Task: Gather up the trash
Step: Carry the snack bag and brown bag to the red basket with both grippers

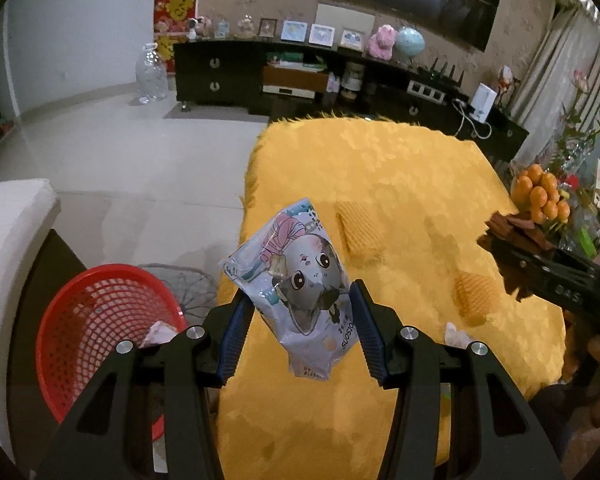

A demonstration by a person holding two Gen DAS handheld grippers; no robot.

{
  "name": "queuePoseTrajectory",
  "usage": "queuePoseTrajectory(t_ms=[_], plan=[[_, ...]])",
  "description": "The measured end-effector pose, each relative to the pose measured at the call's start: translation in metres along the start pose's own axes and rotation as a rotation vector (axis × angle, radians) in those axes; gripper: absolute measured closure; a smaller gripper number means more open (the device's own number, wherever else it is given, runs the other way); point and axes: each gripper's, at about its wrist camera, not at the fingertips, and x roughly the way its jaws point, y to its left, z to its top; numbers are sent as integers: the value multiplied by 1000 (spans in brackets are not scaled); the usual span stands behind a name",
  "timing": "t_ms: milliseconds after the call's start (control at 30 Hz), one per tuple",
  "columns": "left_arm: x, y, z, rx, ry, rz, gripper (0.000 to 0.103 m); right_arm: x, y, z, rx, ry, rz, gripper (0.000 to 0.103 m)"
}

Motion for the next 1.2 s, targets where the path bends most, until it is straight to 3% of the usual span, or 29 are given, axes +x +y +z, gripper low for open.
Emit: queuePoseTrajectory(t_ms=[467,1200], plan=[[-36,18,-5,-30,-49,41,55,-39,19,-15,9,-22,42,37],[-57,83,-8,-148,-84,120,55,-29,88,-2,-94,-10,124,37]])
